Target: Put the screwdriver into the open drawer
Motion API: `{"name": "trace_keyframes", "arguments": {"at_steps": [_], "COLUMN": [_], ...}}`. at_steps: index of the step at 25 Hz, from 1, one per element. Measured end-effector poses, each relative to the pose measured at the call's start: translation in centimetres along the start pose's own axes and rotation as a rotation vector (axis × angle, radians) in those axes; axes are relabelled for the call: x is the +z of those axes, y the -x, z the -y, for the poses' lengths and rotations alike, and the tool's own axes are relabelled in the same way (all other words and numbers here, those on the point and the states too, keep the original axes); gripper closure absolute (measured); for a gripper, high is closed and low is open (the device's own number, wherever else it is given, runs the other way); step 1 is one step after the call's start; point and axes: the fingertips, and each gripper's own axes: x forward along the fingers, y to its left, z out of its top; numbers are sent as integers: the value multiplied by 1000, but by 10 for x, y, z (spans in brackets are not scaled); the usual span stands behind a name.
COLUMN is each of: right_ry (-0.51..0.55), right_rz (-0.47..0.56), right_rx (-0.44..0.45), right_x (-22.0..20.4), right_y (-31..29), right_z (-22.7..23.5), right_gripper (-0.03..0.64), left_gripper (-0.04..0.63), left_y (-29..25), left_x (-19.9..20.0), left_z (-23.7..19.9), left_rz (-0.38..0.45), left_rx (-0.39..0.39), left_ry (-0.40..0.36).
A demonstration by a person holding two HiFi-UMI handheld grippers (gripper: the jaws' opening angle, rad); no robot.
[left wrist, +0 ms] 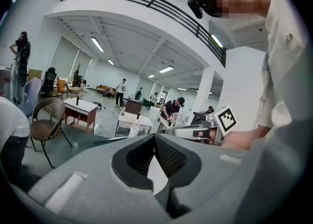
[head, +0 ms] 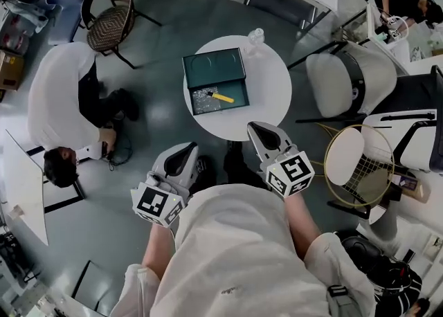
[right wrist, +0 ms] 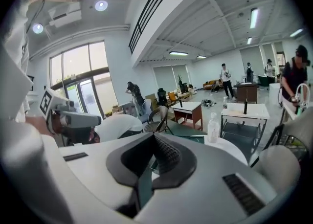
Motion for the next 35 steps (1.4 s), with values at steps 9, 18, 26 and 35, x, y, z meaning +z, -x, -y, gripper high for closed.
{"name": "trace_keyframes", "arguments": {"at_steps": [9,18,26,35], "right_ry": [44,-14,-59,-34], "right_rz": [86,226,293,294], "right_rx": [-11,-100,-142,-143], "right_x": [34,47,48,49], "right_y": [35,72,103,110], "right_z": [-66,-105,-113,-121], "right_gripper": [612,612,612,612], "left_gripper": [584,584,584,585], "left_y": [33,60,67,72], "left_x": [-3,-24,-16,-17], "left_z": [-13,-20,-2,11], "left_rz": [12,-21,-13,-11], "left_rx": [-63,-142,-183,-205], "left_ry": [-29,-78,-108,-101]}}
